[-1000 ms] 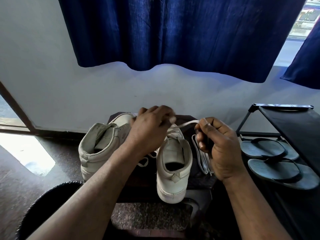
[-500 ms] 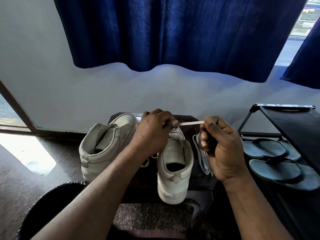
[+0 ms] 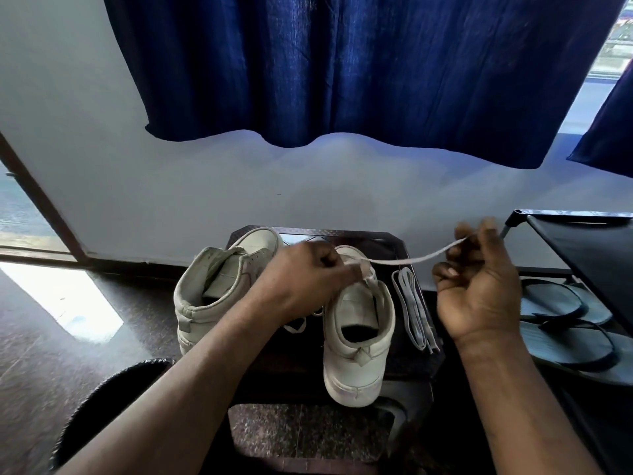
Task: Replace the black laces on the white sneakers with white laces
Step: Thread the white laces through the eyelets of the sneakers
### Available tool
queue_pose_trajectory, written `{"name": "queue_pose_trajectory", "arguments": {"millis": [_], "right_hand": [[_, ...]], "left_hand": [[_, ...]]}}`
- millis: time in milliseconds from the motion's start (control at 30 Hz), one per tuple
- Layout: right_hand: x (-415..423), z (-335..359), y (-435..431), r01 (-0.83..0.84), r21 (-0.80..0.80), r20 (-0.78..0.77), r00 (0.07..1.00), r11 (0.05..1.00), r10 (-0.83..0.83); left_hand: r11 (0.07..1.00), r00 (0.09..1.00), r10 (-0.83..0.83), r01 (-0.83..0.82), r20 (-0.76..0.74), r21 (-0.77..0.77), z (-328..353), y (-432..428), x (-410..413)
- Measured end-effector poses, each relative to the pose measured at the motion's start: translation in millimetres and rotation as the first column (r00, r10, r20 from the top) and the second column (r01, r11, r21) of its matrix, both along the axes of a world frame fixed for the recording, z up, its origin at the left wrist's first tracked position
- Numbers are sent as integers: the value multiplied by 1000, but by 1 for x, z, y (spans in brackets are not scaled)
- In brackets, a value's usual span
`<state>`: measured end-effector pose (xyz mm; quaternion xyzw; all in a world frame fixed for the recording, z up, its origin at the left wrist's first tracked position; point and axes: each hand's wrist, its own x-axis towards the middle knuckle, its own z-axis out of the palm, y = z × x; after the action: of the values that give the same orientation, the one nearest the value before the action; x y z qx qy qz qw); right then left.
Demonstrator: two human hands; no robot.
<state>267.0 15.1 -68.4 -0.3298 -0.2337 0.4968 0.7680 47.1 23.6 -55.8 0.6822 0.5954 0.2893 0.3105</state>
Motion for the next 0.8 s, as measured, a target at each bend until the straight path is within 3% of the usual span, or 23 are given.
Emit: {"name": "queue_pose_trajectory", "arguments": {"millis": [100,167,267,433,567,800], "right_hand": [[-28,0,-1,-82,54,316,947,995,61],[-48,-3,-1,-106,26,578,813,994,72],[-62,-11,-1,-104,-84,838,531,991,127],[-57,-11,-1,-17,-160,945,287,987,158],[-55,-12,-2,-13,-221,945,244,975,218],[-56,-14,0,20,-226,939,271,974,212]], "left_hand": [[997,986,51,-42,-158,62,-6,-9,5],[987,975,125,-103,-182,127,-6,-12,7],[976,975,212,-208,-63,69,-3,-14,3],[946,925,296,-250,237,-205,-8,-11,-10],[916,814,345,-184,467,-356,-13,-13,-14],[926,685,325,-92,652,-365,-19,-18,-12]]}}
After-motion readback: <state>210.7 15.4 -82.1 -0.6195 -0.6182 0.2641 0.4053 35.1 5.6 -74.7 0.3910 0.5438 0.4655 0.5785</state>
